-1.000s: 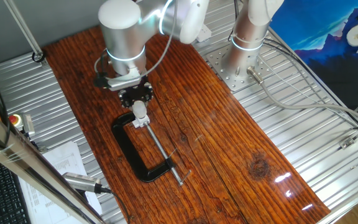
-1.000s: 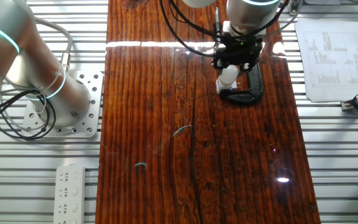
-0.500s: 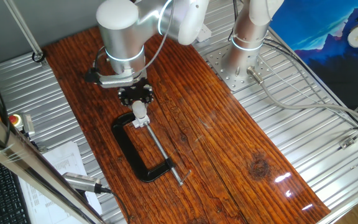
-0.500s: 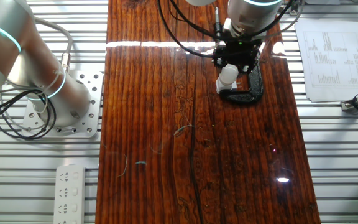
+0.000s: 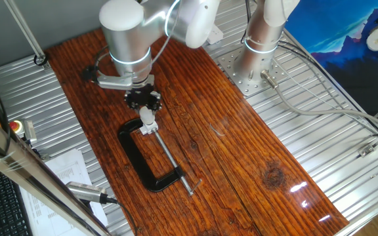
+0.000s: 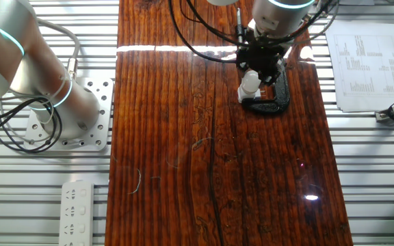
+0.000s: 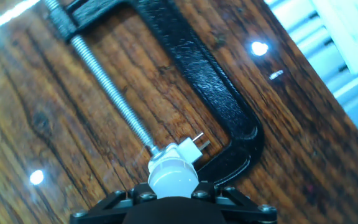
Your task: Install the light bulb by rotating it
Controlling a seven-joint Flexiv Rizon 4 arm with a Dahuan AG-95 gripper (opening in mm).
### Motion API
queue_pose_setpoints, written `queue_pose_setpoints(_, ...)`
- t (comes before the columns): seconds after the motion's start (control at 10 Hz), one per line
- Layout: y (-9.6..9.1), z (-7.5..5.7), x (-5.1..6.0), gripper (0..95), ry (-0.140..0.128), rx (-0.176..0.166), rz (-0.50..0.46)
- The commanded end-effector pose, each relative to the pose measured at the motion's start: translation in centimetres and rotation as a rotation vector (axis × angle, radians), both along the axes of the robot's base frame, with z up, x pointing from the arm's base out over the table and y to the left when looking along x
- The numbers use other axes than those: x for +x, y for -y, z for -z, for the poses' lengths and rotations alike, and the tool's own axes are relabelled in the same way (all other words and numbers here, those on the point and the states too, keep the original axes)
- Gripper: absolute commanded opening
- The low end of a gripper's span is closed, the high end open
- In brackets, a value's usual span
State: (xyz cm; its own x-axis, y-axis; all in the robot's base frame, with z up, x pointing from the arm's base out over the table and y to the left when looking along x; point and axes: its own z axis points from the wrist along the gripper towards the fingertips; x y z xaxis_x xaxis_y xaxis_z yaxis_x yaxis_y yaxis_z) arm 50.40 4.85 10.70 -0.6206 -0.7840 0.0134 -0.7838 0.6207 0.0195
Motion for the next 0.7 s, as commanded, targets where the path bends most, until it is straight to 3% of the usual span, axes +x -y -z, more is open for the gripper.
queue_pose_setpoints(0.1,0.1,-0.15,-0.01,0.0,-0.032,0.02,0.242)
queue_pose_setpoints(0.7,0.11,-0.14,-0.04,0.0,-0.042,0.015,0.486)
